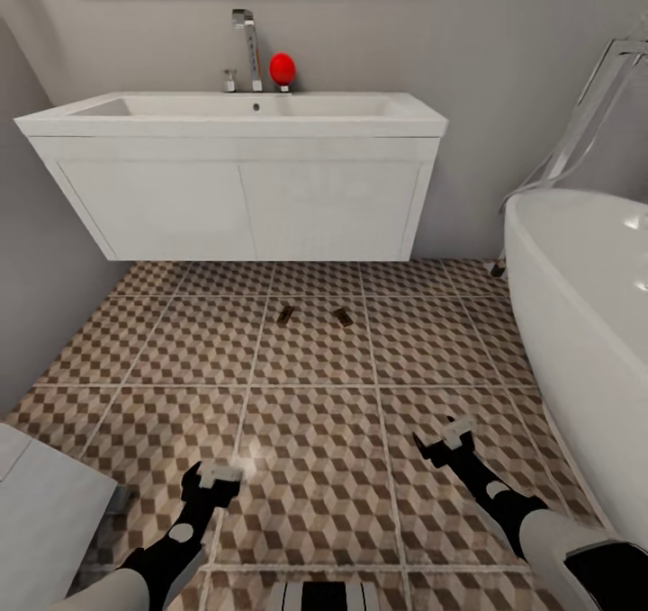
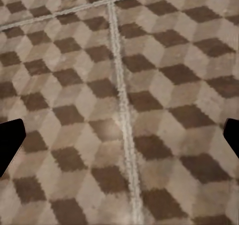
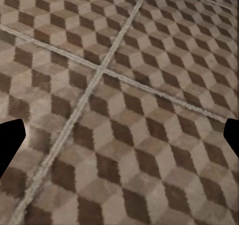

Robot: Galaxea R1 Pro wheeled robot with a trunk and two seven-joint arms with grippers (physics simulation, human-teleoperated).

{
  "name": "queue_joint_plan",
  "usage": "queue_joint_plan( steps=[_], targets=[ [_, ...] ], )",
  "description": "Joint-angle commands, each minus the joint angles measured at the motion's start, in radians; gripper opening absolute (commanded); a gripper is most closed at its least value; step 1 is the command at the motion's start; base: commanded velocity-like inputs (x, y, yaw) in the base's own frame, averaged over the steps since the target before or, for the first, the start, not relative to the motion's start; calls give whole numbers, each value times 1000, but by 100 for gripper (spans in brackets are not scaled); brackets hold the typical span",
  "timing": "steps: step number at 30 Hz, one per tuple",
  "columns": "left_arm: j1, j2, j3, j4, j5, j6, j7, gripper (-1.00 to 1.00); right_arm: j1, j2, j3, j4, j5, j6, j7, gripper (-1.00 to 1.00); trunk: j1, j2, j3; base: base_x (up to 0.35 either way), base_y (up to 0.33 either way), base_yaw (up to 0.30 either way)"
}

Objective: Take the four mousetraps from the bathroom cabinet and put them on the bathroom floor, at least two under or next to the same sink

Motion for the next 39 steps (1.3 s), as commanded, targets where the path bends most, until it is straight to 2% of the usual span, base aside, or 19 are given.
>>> queue_joint_plan(
  steps=[1,2,5,10,22,29,39],
  targets=[
    [0,0,-9,27,9,-41,4,100,11,-1,-6,1,5,-14,3,100,-1,0,3,0,0,0],
    [0,-1,-9,90,9,-134,5,100,33,-2,-6,1,5,-27,4,100,-1,0,7,0,0,0],
    [0,-2,-9,154,10,-218,5,100,51,-3,-6,1,5,-33,5,100,-2,1,19,0,0,0],
    [0,-2,-9,231,10,-298,5,100,82,-7,-6,1,5,-42,5,100,-5,2,38,0,0,0],
    [40,0,-9,274,15,-396,6,100,145,-12,-6,2,5,-126,0,100,-10,5,85,0,0,0],
    [81,0,-9,275,17,-427,7,100,184,-12,-6,2,4,-182,-2,100,-13,7,112,0,0,0],
    [98,-6,-9,274,17,-464,8,100,222,-12,-7,4,-2,-243,-3,100,-18,9,150,0,0,0]
  ],
)
